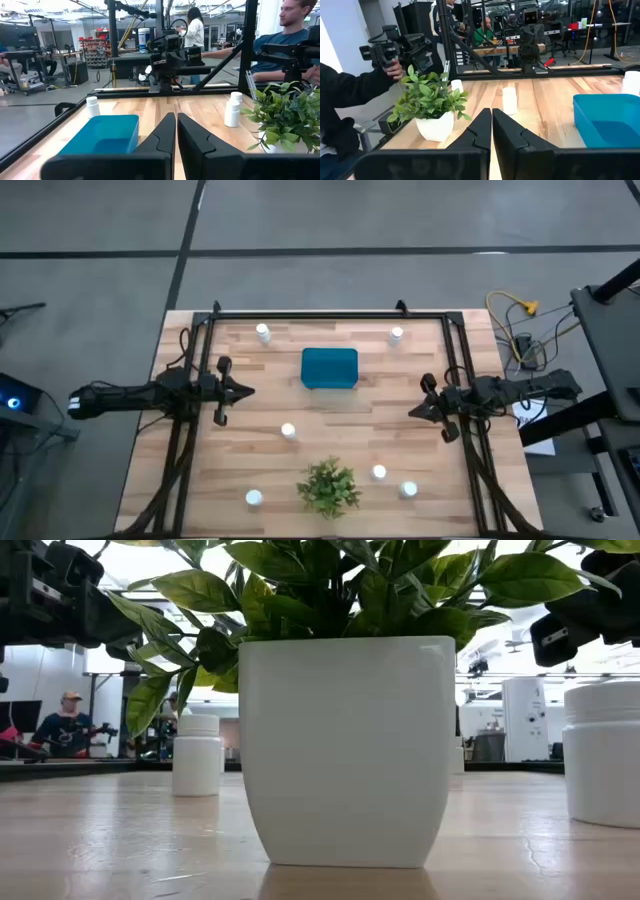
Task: Pick and place pill bottles into a basket
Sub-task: Put the white pill bottle into the blue bin
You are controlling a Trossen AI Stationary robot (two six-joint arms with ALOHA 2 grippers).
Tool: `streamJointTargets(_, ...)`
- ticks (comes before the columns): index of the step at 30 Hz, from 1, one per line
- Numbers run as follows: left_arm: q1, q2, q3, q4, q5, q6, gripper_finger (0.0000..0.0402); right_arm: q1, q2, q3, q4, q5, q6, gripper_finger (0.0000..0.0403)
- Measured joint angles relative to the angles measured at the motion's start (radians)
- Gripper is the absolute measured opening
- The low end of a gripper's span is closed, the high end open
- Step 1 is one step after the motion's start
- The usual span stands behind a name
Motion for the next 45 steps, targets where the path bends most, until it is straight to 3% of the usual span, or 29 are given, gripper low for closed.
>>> streamJointTargets(25, 0.000, 0.004, 0.000, 0.022, -0.003, 0.000, 0.0002, 0.000, 0.000, 0.000, 0.006, 0.000, -0.173, 0.0009)
streamJointTargets(38, 0.001, 0.002, 0.000, 0.064, -0.004, 0.005, 0.0002, 0.000, 0.000, 0.000, 0.187, 0.003, -0.244, 0.0009)
streamJointTargets(45, 0.001, 0.002, 0.000, 0.098, -0.004, 0.006, 0.0002, 0.000, 0.000, 0.000, 0.185, 0.148, -0.265, 0.0009)
